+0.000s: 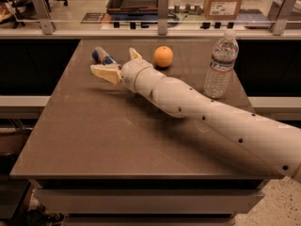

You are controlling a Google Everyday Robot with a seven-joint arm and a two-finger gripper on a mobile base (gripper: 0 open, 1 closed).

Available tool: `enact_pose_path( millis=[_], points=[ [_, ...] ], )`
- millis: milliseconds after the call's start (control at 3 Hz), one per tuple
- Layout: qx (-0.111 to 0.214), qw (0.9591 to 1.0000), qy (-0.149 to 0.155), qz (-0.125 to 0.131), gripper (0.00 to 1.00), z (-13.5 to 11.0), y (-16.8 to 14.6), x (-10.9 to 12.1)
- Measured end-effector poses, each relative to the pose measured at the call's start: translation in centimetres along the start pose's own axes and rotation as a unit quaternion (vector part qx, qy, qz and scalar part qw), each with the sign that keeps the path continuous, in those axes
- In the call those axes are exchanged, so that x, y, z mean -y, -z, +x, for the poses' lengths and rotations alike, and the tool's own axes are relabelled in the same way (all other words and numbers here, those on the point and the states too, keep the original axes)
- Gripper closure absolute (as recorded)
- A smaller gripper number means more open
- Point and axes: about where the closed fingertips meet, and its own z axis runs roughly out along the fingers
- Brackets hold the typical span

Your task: Place redbull can upright

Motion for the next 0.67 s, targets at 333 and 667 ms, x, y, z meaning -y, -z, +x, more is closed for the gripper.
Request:
enact_pose_path(
  millis=[333, 667],
  points=[
    [-0.002, 0.9999, 0.009, 0.012, 0.00, -0.25, 0.35, -0.05],
    [-0.006, 0.9998, 0.011, 0.014, 0.00, -0.51, 0.27, -0.16]
  ],
)
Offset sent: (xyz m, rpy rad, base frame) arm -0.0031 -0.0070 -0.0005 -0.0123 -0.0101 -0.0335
